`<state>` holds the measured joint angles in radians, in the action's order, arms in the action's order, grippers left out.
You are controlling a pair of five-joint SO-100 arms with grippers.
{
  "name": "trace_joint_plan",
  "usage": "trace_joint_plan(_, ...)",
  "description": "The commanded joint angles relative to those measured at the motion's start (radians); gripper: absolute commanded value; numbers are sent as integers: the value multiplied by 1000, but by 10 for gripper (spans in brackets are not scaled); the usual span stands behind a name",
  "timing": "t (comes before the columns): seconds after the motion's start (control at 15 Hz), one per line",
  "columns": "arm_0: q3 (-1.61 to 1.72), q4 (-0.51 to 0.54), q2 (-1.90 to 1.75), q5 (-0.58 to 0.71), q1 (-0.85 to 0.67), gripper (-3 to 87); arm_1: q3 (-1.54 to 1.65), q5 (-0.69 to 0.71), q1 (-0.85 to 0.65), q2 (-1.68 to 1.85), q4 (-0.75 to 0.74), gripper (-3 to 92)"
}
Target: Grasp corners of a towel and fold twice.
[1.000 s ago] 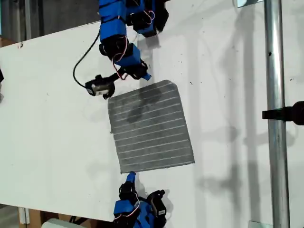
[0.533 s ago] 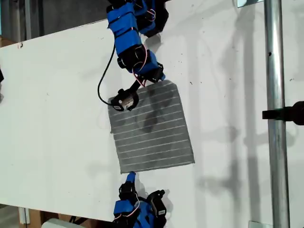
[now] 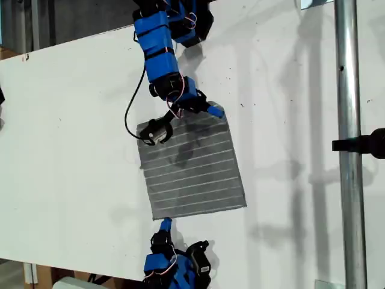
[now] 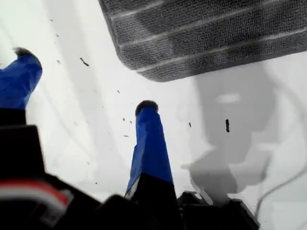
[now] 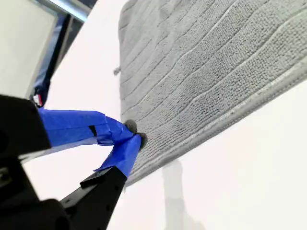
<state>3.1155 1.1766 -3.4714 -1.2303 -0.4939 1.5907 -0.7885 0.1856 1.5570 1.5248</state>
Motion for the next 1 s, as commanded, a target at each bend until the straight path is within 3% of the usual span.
trace_joint_plan(0.0,0,-11,-6,-12,-17,-27,34,9,-14,-83,-78,414)
trace_joint_plan(0.27,0,-9,-6,-14,-17,-27,29,2,-20,-291,-181,380)
trace_joint_plan(0.33,0,-9,-6,-14,-17,-27,26,9,-29,-319,-192,337)
trace_joint_plan(0.53,0,-9,-6,-14,-17,-27,-18,29,-55,-374,-196,91)
trace_joint_plan(0.73,0,-9,-6,-14,-17,-27,-64,28,-49,-353,-170,-2)
trace_joint_plan(0.93,-31,11,-6,-71,23,-29,-71,29,-49,-319,-166,-2)
